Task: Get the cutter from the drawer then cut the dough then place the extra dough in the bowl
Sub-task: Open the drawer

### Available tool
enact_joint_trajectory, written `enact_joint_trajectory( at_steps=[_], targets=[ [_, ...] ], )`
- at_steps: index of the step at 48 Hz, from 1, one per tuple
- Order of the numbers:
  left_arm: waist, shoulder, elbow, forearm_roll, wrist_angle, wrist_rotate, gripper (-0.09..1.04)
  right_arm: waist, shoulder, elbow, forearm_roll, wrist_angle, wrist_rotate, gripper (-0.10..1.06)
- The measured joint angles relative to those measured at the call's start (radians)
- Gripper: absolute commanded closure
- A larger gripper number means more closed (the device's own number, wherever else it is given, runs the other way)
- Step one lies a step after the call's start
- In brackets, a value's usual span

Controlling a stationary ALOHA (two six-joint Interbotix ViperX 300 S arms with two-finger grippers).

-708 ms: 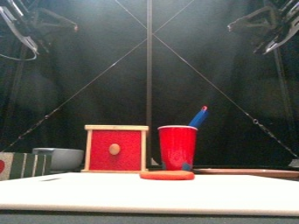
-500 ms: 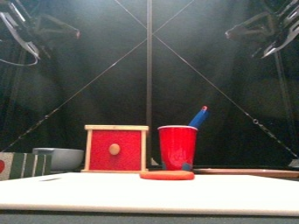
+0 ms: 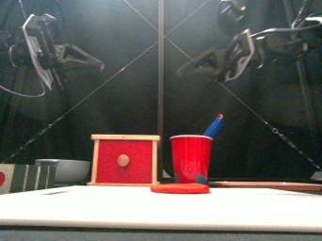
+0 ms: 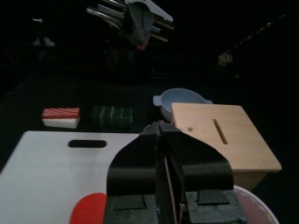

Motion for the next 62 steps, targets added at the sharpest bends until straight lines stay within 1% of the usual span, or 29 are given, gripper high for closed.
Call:
enact_joint_trajectory(
  at_steps=[7, 9, 14, 18, 20, 26, 31, 38, 42, 47, 57, 62],
  targets=[
    [-0.035, 0.129, -0.032, -0.077, -0.078, -0.003, 0.94, -0.048, 0.172, -0.114, -0.015, -0.029, -0.002, 0.98],
    [-0.044, 0.169, -0.049, -0.095, -0.104, -0.006, 0.93, -0.061, 0.235, -0.167, -0.021, -0.032, -0.002, 0.98],
    [-0.06, 0.264, -0.086, -0.126, -0.13, -0.008, 0.87, -0.092, 0.336, -0.256, -0.04, -0.032, -0.002, 0.98],
    [-0.071, 0.324, -0.114, -0.143, -0.135, -0.011, 0.77, -0.11, 0.405, -0.331, -0.063, -0.032, -0.002, 0.98],
    [-0.072, 0.348, -0.126, -0.156, -0.135, -0.015, 0.7, -0.115, 0.436, -0.365, -0.071, -0.032, -0.002, 0.98],
    [-0.075, 0.414, -0.167, -0.23, -0.135, -0.063, 0.51, -0.132, 0.515, -0.445, -0.1, -0.025, 0.0, 0.98],
    [-0.075, 0.439, -0.184, -0.305, -0.137, -0.123, 0.33, -0.14, 0.552, -0.488, -0.112, 0.003, 0.003, 0.98],
    [-0.075, 0.46, -0.189, -0.383, -0.137, -0.184, 0.11, -0.141, 0.577, -0.517, -0.117, 0.067, 0.0, 0.98],
    [-0.075, 0.472, -0.192, -0.419, -0.137, -0.212, 0.04, -0.141, 0.586, -0.526, -0.117, 0.104, 0.0, 0.98],
    [-0.075, 0.48, -0.201, -0.479, -0.133, -0.259, -0.01, -0.141, 0.589, -0.532, -0.118, 0.129, 0.0, 0.98],
    [-0.078, 0.494, -0.19, -0.618, -0.052, -0.39, -0.02, -0.14, 0.589, -0.537, -0.118, 0.146, -0.002, 0.98],
    [-0.081, 0.497, -0.176, -0.655, -0.005, -0.453, -0.01, -0.137, 0.589, -0.538, -0.118, 0.149, -0.002, 0.98]
  ],
)
